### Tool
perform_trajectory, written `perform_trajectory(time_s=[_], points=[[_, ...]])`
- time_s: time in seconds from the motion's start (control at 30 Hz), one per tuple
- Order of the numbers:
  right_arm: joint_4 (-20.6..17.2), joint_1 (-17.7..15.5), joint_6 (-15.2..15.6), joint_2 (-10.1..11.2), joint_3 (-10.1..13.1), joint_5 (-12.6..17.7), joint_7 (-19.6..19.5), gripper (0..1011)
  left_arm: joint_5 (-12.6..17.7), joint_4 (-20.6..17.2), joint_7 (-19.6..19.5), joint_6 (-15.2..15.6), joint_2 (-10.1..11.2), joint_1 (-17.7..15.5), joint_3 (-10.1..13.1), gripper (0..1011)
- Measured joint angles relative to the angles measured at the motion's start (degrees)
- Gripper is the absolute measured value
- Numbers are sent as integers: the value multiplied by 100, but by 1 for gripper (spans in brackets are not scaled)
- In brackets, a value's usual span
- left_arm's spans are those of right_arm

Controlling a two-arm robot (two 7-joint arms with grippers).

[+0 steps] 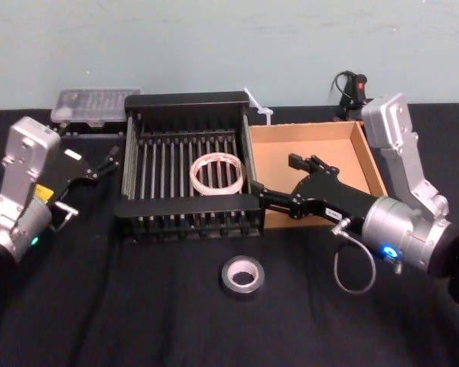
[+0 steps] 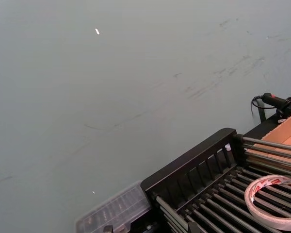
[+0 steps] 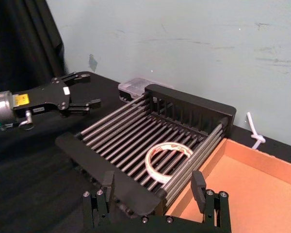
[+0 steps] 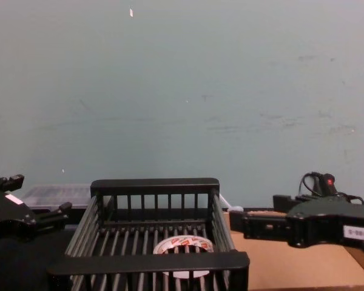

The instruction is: Pick up the white tape and place it into the black box , Pick up the silver tape and place it into the brown box.

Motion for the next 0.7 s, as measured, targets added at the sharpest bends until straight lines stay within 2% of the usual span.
perform_trajectory(time_s=[0.4, 0.7], points=[[-787, -398, 320, 603, 29, 260, 10, 1002, 0, 0, 0, 0, 0, 0, 0, 1001], [-1036, -479, 641, 808, 12, 436, -101, 1002, 0, 0, 0, 0, 0, 0, 0, 1001]])
